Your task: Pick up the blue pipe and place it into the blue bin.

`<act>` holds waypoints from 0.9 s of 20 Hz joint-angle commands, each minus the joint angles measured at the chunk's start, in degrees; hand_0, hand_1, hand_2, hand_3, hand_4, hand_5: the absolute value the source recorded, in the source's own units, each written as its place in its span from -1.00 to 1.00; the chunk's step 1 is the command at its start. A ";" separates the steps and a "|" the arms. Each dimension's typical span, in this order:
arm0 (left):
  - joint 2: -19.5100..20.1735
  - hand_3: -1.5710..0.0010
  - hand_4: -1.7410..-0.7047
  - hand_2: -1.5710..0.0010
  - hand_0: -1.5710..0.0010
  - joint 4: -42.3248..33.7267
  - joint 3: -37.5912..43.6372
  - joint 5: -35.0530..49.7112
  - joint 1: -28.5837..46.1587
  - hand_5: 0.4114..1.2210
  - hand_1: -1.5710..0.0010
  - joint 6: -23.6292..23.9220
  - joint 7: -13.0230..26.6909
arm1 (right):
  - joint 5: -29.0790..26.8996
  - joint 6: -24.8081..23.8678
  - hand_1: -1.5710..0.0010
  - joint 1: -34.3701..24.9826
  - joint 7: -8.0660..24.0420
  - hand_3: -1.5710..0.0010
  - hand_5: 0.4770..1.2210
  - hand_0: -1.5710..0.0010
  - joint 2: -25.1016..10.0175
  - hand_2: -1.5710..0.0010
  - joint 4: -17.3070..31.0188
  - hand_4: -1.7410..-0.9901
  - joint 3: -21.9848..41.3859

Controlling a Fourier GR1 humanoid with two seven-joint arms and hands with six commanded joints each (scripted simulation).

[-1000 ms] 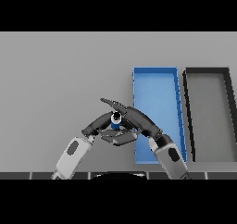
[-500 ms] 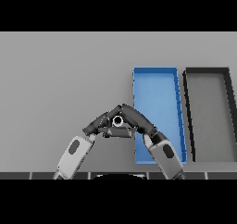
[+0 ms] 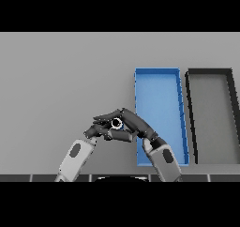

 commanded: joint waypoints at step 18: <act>-0.18 0.97 0.49 0.96 0.96 1.60 1.92 -3.01 0.36 -0.67 0.96 -4.17 9.95 | 4.87 1.02 -1.00 0.18 -2.83 -1.00 1.00 -1.00 4.38 -1.00 -0.09 -0.35 -2.88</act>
